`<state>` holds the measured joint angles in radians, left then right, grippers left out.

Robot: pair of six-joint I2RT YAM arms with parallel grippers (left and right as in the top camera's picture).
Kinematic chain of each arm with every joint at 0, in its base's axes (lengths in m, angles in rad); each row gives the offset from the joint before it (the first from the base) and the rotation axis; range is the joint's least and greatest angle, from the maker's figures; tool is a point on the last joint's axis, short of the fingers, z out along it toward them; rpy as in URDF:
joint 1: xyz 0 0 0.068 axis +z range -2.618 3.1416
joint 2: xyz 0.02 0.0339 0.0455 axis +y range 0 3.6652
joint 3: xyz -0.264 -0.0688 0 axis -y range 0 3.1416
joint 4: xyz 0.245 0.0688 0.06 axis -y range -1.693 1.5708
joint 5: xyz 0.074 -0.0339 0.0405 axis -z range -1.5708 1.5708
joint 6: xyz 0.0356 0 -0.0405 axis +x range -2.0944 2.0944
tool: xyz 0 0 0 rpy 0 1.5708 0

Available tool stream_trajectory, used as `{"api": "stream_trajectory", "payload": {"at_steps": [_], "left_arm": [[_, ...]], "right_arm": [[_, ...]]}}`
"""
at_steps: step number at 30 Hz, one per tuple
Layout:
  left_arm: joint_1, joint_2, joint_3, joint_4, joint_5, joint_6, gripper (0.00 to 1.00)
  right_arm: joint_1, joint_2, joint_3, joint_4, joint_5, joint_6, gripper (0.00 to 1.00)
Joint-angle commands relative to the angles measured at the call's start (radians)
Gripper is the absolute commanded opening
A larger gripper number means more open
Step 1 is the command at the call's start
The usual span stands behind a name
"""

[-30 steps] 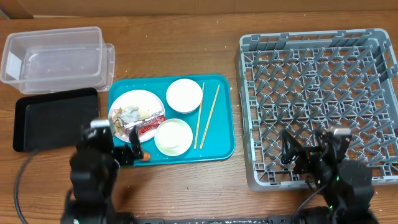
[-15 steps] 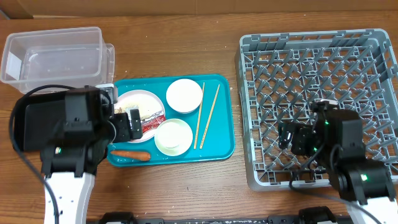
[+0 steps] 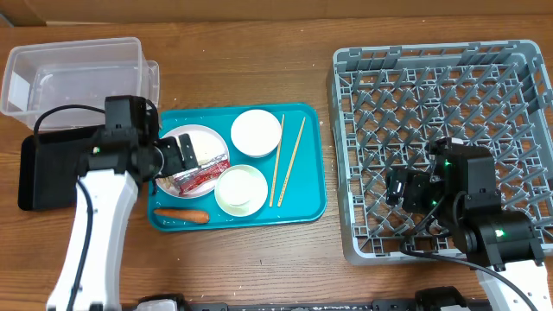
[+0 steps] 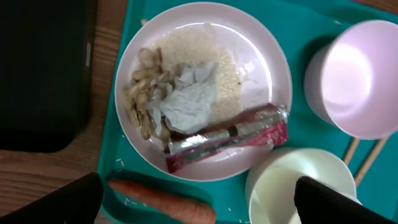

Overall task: Sort waste into correct bins and load items into the dishwasher
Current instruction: 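Reach the left gripper to the plate and grasp the crumpled tissue, then carry the tissue with the left gripper into the clear bin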

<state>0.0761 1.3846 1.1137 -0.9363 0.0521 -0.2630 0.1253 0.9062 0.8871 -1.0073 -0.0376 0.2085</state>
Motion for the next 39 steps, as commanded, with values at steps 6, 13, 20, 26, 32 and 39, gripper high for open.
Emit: {"api": "stream_trajectory", "payload": {"at_steps": [6, 13, 20, 26, 32, 39], "left_arm": [[0.042, 0.195, 0.018, 0.129, -0.007, -0.059, 0.86], [0.042, 0.284, 0.018, 0.173, -0.007, -0.059, 0.69], [0.042, 0.302, 0.018, 0.187, -0.007, -0.059, 0.46], [0.042, 0.302, 0.027, 0.189, -0.008, -0.059, 0.04], [0.042, 0.282, 0.163, 0.101, -0.011, -0.054, 0.04], [0.042, 0.255, 0.404, 0.006, -0.124, -0.051, 0.04]], "right_arm": [[0.003, -0.005, 0.025, 0.002, 0.011, -0.002, 1.0], [0.003, -0.005, 0.025, 0.002, 0.011, 0.002, 1.0], [0.003, -0.005, 0.025, 0.002, 0.011, 0.002, 1.0], [0.003, -0.005, 0.025, 0.002, 0.011, 0.002, 1.0], [0.003, -0.005, 0.025, 0.002, 0.011, 0.002, 1.0], [0.003, -0.005, 0.025, 0.002, 0.011, 0.002, 1.0]]}}
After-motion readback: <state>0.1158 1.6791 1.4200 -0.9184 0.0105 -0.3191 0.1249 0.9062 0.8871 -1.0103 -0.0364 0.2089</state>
